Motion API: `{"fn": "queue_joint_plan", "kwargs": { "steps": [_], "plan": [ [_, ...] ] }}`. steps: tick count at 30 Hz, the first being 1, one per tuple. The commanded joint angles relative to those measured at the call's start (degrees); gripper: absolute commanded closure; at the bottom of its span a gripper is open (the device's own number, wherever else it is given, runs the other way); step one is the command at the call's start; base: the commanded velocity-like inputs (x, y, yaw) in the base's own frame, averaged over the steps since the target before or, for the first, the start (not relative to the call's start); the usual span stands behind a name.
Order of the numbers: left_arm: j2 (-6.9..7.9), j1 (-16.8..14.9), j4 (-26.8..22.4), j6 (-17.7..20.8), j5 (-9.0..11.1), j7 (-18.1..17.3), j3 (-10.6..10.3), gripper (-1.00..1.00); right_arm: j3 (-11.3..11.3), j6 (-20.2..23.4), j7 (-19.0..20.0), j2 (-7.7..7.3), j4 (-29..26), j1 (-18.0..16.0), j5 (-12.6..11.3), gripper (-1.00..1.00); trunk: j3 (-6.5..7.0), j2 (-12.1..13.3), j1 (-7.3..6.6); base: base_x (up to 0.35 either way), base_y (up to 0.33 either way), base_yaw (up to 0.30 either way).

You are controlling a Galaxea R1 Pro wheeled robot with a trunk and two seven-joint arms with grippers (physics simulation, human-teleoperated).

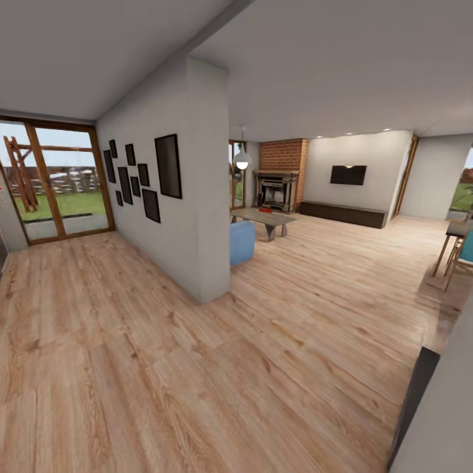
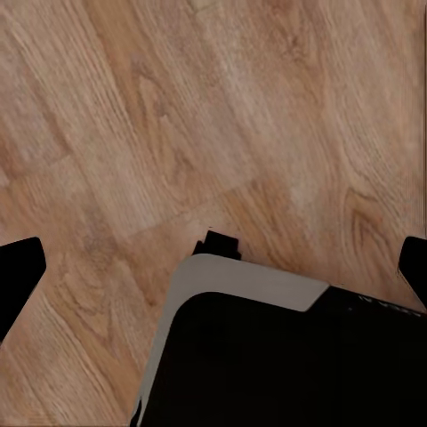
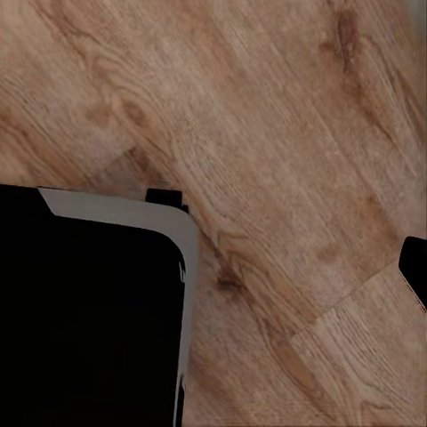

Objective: Move the two storage containers from the living room to the garage. In the garage, place one container on the floor and stack the other container on top of it (either order is fine).

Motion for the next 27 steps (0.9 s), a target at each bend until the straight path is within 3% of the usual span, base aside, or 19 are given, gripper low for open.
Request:
{"fn": "queue_joint_plan", "kwargs": {
  "steps": [1,5,11,27],
  "plan": [
    [0.01,0.0,0.0,-0.2,0.3,0.0,0.3,-1.0,0.5,-0.2,-0.1,0.03,0.1,-0.1,-0.3,-1.0,-0.08,-0.1,0.04,0.322,0.0,0.0],
    [0.02,0.0,0.1,-0.2,1.2,0.0,0.3,-1.0,0.6,-0.3,-0.1,0.03,0.1,-0.1,-0.3,-1.0,-0.08,-0.1,0.04,0.322,0.0,0.0],
    [0.1,0.0,0.1,-0.2,1.7,0.0,0.3,-1.0,0.7,-0.2,-0.1,0.12,0.1,-0.1,0.0,-1.0,-0.08,-0.1,0.04,0.321,0.059,-0.221],
    [0.1,0.0,0.1,-0.4,1.8,0.0,0.3,-1.0,1.0,-0.2,0.0,0.12,0.1,-0.1,0.4,-1.0,-0.08,-0.1,0.04,0.277,0.24,-0.288]
  ]
}}
